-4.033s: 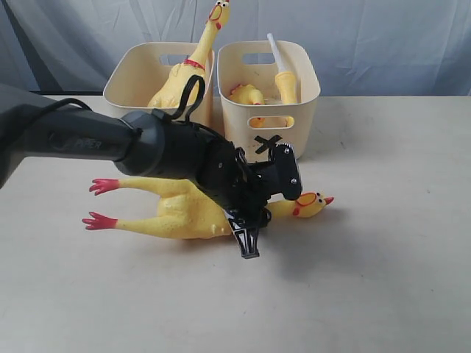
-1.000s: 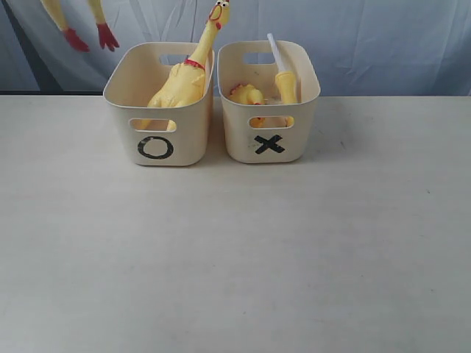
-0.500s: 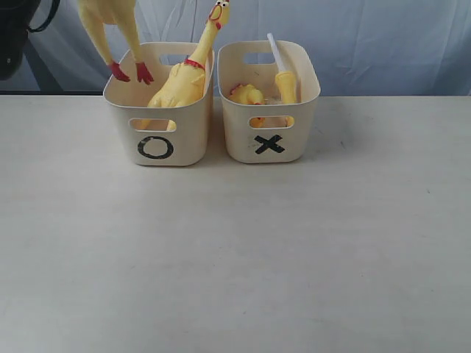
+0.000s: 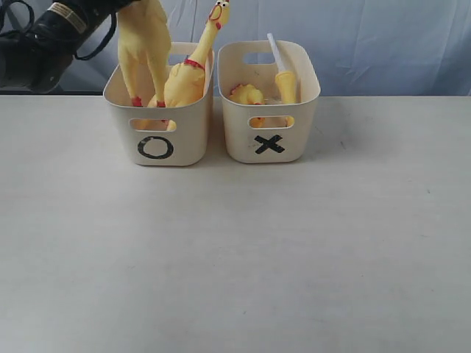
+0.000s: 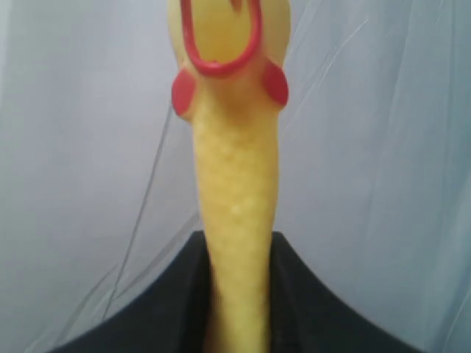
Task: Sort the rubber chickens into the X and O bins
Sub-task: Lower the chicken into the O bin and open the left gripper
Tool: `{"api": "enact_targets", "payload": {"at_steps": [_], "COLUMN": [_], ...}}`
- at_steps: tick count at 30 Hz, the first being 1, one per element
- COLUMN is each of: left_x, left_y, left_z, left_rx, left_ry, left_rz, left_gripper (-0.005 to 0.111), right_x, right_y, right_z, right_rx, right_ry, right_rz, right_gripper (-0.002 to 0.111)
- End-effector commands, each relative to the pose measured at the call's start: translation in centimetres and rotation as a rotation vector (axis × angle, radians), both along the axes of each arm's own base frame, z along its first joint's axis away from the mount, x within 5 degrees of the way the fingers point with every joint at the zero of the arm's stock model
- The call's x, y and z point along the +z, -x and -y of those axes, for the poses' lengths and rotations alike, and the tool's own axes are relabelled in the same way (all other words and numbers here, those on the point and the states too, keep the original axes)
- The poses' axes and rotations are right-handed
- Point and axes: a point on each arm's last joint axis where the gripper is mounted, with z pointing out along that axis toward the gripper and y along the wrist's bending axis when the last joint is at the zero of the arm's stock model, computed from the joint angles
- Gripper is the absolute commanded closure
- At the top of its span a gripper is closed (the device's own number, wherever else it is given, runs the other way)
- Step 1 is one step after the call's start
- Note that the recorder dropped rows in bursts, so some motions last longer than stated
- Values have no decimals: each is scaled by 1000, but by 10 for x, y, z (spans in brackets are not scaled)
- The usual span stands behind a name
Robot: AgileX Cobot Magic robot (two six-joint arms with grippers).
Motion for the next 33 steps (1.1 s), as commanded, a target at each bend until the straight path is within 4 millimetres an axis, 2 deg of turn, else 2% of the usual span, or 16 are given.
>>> {"api": "enact_targets", "payload": {"at_steps": [1, 4, 9, 18, 20, 28, 33], "left_x": [-2, -8, -33, -52, -54, -55, -55], "left_y": [-9, -12, -20, -23, -24, -24, -24], "left_z": [7, 13, 15, 13, 12, 12, 12], "left_rx": [33, 48, 82, 114, 126, 130, 131], "left_ry": [-68, -94, -132, -168, -177, -174, -172], "left_rz": [-50, -98, -211, -303, -327, -332, -333], "left_gripper": [107, 107, 107, 106, 101, 61, 49], "right_x": [0, 0, 0, 0, 0, 0, 0], "right_y": [0, 0, 0, 0, 0, 0, 0], "right_z": [0, 0, 0, 0, 0, 0, 0], "right_rx": [-6, -6, -6, -6, -6, -6, -5], "right_ry": [-10, -10, -10, -10, -10, -10, -11], "right_rz": [12, 12, 12, 12, 12, 12, 11], "right_gripper": [108, 108, 108, 108, 108, 108, 108]}}
